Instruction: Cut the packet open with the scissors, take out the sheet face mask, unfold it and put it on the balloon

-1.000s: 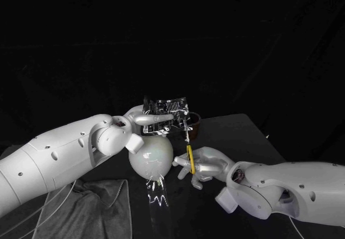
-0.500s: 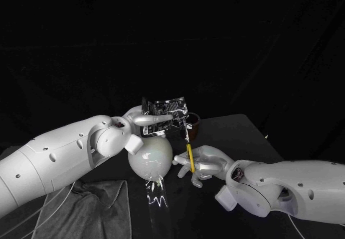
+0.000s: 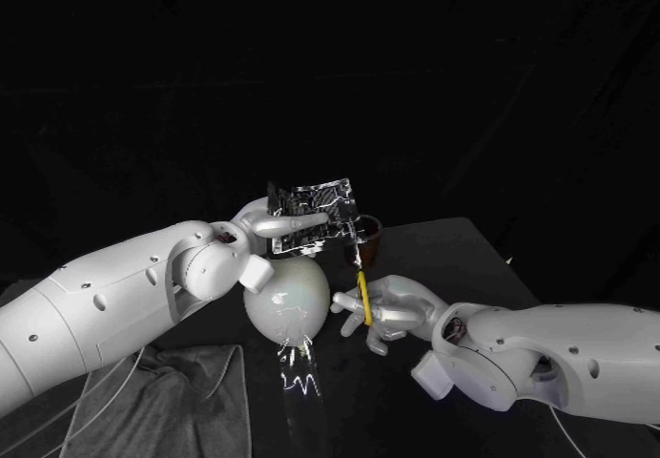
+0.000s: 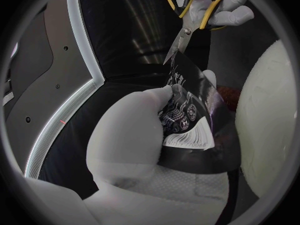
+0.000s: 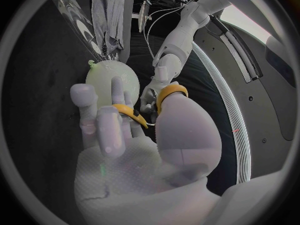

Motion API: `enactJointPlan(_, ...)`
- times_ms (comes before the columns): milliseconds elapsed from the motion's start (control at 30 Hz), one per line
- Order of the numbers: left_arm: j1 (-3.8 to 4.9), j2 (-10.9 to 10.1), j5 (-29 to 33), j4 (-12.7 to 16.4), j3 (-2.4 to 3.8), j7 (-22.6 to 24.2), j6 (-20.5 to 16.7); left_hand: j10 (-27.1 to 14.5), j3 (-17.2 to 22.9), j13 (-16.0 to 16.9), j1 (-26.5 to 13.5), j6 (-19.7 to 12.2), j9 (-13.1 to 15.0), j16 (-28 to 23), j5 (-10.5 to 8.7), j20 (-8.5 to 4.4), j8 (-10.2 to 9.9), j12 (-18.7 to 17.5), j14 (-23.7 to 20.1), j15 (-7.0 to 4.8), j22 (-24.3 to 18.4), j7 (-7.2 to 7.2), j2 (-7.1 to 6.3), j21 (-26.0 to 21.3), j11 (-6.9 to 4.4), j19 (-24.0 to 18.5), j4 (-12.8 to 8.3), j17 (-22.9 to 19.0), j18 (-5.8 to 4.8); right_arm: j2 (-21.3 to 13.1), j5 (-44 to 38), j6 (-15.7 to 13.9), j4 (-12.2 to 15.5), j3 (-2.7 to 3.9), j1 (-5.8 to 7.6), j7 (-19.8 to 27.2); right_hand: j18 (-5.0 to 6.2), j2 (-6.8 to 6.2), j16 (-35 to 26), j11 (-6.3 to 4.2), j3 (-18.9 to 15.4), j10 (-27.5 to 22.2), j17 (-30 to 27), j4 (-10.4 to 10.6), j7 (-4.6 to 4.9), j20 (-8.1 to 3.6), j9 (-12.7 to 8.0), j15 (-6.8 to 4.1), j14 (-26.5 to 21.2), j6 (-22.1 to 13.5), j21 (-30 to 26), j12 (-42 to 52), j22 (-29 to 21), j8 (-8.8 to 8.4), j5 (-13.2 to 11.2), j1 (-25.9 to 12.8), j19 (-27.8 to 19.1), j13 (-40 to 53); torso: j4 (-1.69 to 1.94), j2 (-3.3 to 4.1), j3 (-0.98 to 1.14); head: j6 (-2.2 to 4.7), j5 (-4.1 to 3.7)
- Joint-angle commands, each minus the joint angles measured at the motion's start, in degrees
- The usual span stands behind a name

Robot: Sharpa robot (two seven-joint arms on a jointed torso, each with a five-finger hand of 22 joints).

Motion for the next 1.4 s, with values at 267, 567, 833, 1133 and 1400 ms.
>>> enactJointPlan(267, 0.05, 0.1, -1.6, 0.4, 0.06, 2.6, 1.3, 0.4, 0.4, 0.1, -0.1, 0.2, 5.5, 0.3, 0.2, -0.06, 0.3, -0.1, 0.0, -0.45, 0.1, 0.17, 0.27, 0.3, -0.23, -0.4, 0.0, 0.0, 0.66, -0.1, -0.2, -0.9, 0.2, 0.05, 0.02, 1.6, 0.04, 4.74, 1.5, -2.45, -0.1, 6.4, 2.2, -0.3, 1.69, -1.49, -0.6, -2.04, 1.3, 2.4, 4.4, 2.1, 1.8, 2.98, -0.3, 2.3, 2.4, 0.7, 0.02, -0.02, 0.02, 0.03, -0.03)
enactJointPlan(567, 0.04, -0.1, -2.6, 0.5, 0.06, 2.6, 2.2, 0.4, 0.4, 0.1, -0.1, 0.2, 5.5, 0.3, 0.2, -0.07, 0.3, -0.1, 0.0, -0.45, 0.1, 0.16, 0.27, 0.3, -0.24, -0.4, 0.0, 0.0, 0.66, -0.2, -0.1, -1.3, 0.2, 0.07, 0.03, 2.0, -0.23, 6.11, 1.9, -3.18, -1.8, 7.8, 2.9, -0.4, 0.89, -2.21, -0.9, -2.72, 1.8, 4.6, 5.7, 2.4, 2.3, 3.63, -0.3, 3.3, 3.2, 1.3, -0.03, 0.0, 0.04, -0.05, -0.05)
enactJointPlan(833, 0.04, -0.4, -3.9, 0.4, 0.06, 2.8, 3.2, 0.4, 0.4, 0.1, -0.1, 0.2, 5.6, 0.3, 0.19, -0.08, 0.3, -0.1, 0.1, -0.46, 0.2, 0.13, 0.26, 0.4, -0.27, -0.4, -0.1, 0.0, 0.66, -0.3, -0.2, -0.7, 0.3, 0.11, 0.03, 2.1, -0.17, 6.21, 1.5, -2.78, -3.2, 6.3, 2.2, -0.4, 1.34, -2.22, -1.4, -2.47, 1.5, 3.7, 4.9, 1.3, 2.1, 2.79, -0.3, 3.6, 2.7, 1.1, -0.03, -0.03, 0.01, 0.02, -0.07)
enactJointPlan(1133, 0.01, -0.7, -5.0, 0.5, 0.05, 3.5, 4.4, 0.5, 0.4, 0.1, -0.1, 0.2, 5.6, 0.4, 0.19, -0.08, 0.3, -0.1, 0.1, -0.48, 0.2, 0.1, 0.23, 0.4, -0.29, -0.4, -0.1, 0.0, 0.66, -0.3, -0.3, 0.6, -0.2, 0.18, 0.11, 1.6, 0.08, 5.2, 0.6, -0.65, -5.2, -0.8, 0.2, -0.1, 3.44, -1.01, -2.9, -0.7, 0.4, 0.3, 2.1, -0.3, 1.2, 0.32, -0.3, 3.1, 0.7, -1.3, -0.01, -0.02, 0.0, 0.02, -0.11)
enactJointPlan(1400, -0.02, -0.9, -5.5, 0.5, 0.05, 4.5, 5.3, 0.5, 0.3, 0.1, -0.2, 0.3, 5.7, 0.5, 0.19, -0.1, 0.4, 0.0, 0.2, -0.51, 0.3, 0.06, 0.2, 0.5, -0.32, -0.4, -0.2, 0.0, 0.65, -0.4, -0.3, 1.0, -0.2, 0.22, 0.17, 1.4, 0.22, 4.35, 0.6, -0.11, -4.3, -2.4, -0.1, -0.1, 3.95, -0.39, -3.3, -0.17, 0.1, -0.4, 1.8, -0.2, 1.1, -0.15, -0.3, 2.4, 0.3, -2.6, -0.04, -0.03, 0.0, -0.1, -0.09)
